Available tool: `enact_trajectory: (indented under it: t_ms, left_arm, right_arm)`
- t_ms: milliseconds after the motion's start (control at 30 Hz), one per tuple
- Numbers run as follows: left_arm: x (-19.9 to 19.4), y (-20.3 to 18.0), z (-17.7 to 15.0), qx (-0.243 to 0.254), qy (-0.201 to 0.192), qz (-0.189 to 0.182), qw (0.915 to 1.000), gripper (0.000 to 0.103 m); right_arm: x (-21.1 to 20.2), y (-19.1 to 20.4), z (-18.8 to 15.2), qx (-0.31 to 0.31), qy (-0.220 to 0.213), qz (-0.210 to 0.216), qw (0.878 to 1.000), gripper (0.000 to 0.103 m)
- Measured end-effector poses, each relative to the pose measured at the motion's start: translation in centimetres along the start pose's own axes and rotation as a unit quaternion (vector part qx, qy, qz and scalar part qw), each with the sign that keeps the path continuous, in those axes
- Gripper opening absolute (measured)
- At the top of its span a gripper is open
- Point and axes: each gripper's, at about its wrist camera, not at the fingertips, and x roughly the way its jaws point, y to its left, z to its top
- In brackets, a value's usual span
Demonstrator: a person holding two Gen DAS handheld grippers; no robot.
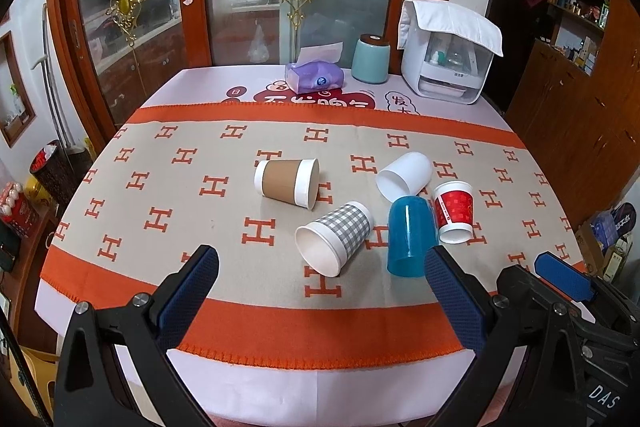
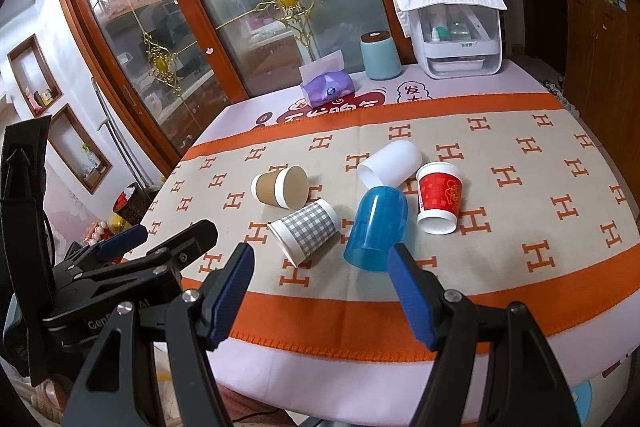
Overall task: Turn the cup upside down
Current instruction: 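Move the right tool down onto the blue plastic cup and close around it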
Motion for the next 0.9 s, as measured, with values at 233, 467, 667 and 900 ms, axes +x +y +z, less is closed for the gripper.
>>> enact_trajectory:
  t_ms: [233,467,667,900]
  left_arm:
    - [0.7,0.3,0.3,-0.002,0.001,0.001,1.0000,0.102]
    - [2.1,0.6,0.9,-0.003,0.000,0.019,0.9998,0.102]
    - [3.8,0.7,1.6,0.002,-0.008,0.001,1.0000,0.102]
    - [7.5,1.3,2.9,-0.010,0.039,-0.039,0.9984,0.102]
  right_arm:
    - [0.9,-0.8,0.8,0.011,0.011,-0.004,1.000,0.070]
    - [2.9,-1.9,1.8,0.023,0.036,-0.007,0.999,0.070]
    - [5.7,-4.0,3.0,0.054,0.077,-0.004,0.996,0.070]
    - [10.9,-7.6,4.2,0.098,0.137,-0.014,0.986,0.069]
